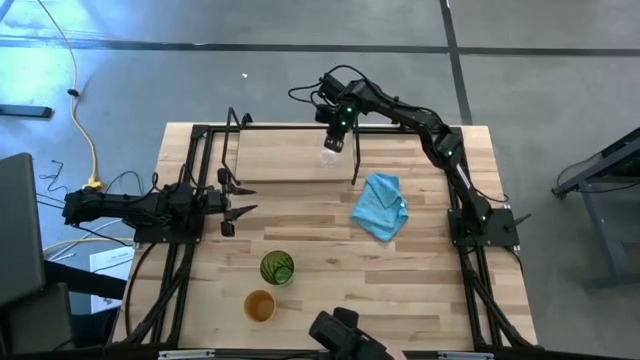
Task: Stack small to large cups/mugs on shelf
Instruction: Put the transparent mug on the shelf
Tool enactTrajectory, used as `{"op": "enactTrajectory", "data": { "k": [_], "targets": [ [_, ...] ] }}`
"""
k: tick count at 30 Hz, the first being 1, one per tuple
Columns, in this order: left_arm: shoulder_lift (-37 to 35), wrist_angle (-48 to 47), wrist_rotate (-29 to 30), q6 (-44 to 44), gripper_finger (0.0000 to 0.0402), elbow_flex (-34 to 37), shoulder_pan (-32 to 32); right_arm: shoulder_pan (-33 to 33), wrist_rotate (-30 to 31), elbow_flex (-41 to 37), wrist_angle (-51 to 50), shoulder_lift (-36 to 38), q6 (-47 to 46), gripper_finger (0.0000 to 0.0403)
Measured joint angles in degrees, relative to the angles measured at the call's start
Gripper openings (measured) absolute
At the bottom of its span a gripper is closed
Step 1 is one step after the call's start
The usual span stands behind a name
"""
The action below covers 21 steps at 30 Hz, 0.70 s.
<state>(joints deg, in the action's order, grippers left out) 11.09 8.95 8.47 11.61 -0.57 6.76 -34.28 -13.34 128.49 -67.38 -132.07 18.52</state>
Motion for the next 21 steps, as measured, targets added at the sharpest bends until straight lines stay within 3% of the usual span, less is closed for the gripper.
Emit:
{"op": "enactTrajectory", "data": {
  "k": [21],
  "targets": [
    [0.0,-0.1,0.2,0.1,0.0168,0.0,0.0,0.0,1.2,0.0,0.2,-0.4,0.5,0.0]
  ]
}}
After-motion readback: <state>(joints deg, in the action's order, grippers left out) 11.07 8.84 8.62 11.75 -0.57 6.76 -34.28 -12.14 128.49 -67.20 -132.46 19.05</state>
